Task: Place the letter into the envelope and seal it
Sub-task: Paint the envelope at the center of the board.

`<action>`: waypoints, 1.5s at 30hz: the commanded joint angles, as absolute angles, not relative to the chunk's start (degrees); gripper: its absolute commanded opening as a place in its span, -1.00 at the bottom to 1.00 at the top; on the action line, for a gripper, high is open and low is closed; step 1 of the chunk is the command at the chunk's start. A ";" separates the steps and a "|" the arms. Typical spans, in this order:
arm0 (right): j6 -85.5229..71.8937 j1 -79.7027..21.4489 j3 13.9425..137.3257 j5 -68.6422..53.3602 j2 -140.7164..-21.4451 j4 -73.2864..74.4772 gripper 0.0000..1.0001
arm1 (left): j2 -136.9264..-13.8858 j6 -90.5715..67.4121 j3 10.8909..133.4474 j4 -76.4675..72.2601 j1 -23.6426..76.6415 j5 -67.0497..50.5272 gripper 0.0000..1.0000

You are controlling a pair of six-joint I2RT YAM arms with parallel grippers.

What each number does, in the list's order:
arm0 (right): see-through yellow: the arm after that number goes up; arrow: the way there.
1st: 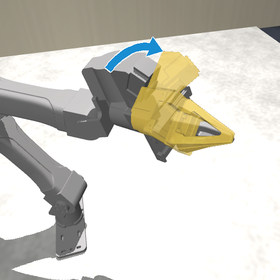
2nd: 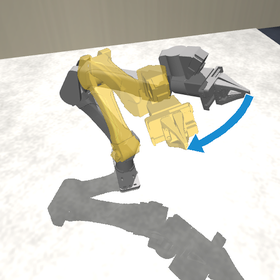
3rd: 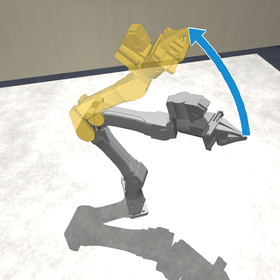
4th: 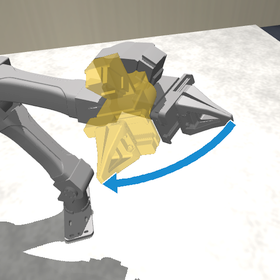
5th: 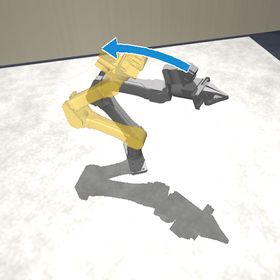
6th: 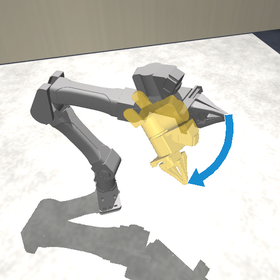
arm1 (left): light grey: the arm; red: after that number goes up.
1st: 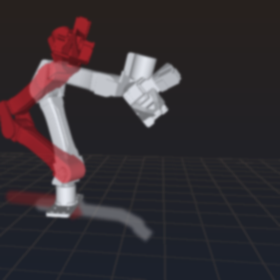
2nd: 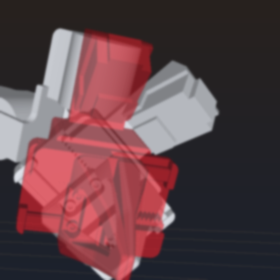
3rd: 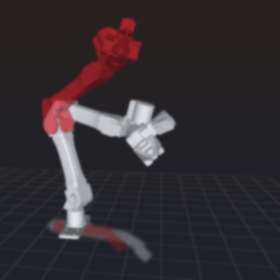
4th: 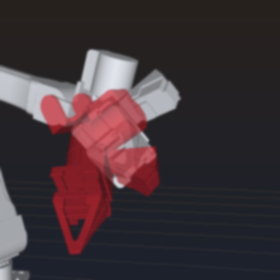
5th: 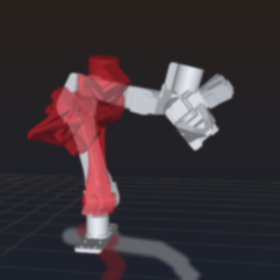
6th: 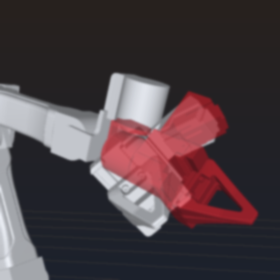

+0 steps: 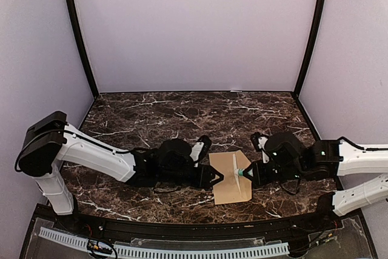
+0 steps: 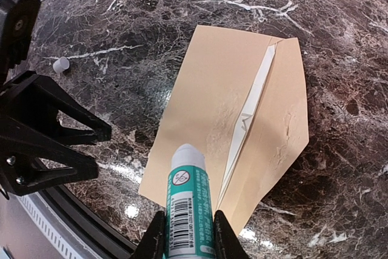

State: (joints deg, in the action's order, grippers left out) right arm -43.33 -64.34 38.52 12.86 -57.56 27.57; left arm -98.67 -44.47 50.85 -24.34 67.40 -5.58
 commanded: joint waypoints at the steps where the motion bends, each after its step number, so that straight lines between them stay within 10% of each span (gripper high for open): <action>1: -43.06 -63.73 37.92 13.14 -58.14 26.86 -0.94 | -103.98 -44.55 55.68 -26.45 68.28 -7.02 -0.27; 27: -43.51 -63.00 38.21 12.47 -69.45 22.82 -0.95 | -117.35 -41.14 58.86 -20.50 70.20 -4.01 -1.00; 45: -42.58 -63.01 41.14 14.23 -76.96 22.70 -0.99 | -117.51 -41.79 56.78 -21.13 70.39 -4.98 -1.00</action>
